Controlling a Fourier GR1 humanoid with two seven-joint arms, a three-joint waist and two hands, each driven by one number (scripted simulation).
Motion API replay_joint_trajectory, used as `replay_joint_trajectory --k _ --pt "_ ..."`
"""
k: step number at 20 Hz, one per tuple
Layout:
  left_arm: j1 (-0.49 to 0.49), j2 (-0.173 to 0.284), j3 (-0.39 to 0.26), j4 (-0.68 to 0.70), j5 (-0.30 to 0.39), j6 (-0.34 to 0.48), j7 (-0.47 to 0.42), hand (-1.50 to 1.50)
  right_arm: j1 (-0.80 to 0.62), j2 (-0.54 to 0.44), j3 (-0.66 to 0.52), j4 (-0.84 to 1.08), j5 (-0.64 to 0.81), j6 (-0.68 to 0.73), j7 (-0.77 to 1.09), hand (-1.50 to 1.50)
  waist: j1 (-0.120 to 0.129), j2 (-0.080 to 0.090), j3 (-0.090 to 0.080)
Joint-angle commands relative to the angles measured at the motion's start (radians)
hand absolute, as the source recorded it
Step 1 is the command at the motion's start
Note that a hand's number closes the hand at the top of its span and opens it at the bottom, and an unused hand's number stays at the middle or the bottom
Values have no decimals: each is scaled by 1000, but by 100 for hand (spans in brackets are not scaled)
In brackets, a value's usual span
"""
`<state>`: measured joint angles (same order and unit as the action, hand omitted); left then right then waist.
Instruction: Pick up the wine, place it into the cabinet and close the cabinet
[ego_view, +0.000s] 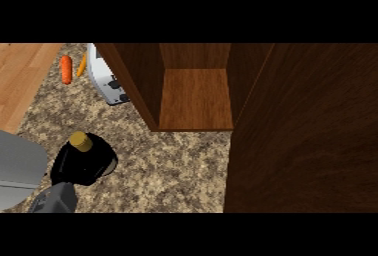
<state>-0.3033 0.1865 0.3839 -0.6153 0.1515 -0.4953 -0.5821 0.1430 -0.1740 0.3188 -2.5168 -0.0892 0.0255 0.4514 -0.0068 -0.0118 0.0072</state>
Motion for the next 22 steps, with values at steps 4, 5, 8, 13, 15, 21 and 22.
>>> replay_joint_trajectory --k 4,5,8,13,15,21,22 --pt "198 -160 -24 -216 -4 145 -155 150 66 -19 -26 -197 -76 2 53 -150 11 1 -5" --pt "224 -138 -8 -221 15 120 -151 150 54 -22 -14 -240 -93 -6 105 -150 10 1 -6" --pt "274 -183 -142 -374 79 155 -121 150 46 -14 -10 -173 -68 3 67 -150 13 1 -5" --pt "325 -185 -261 -606 140 222 14 150 4 -10 -60 -171 -89 -10 85 -150 14 3 -5" --pt "288 -186 -386 -641 192 336 50 150 28 -2 -18 -149 -60 6 39 -150 1 1 -5" --pt "326 -186 -520 -908 175 516 215 150 73 -16 -6 -203 -74 19 67 -150 -5 4 -6" --pt "383 -186 -507 -983 174 501 242 150 2 -10 -29 -195 -83 -5 127 -150 9 6 -7"
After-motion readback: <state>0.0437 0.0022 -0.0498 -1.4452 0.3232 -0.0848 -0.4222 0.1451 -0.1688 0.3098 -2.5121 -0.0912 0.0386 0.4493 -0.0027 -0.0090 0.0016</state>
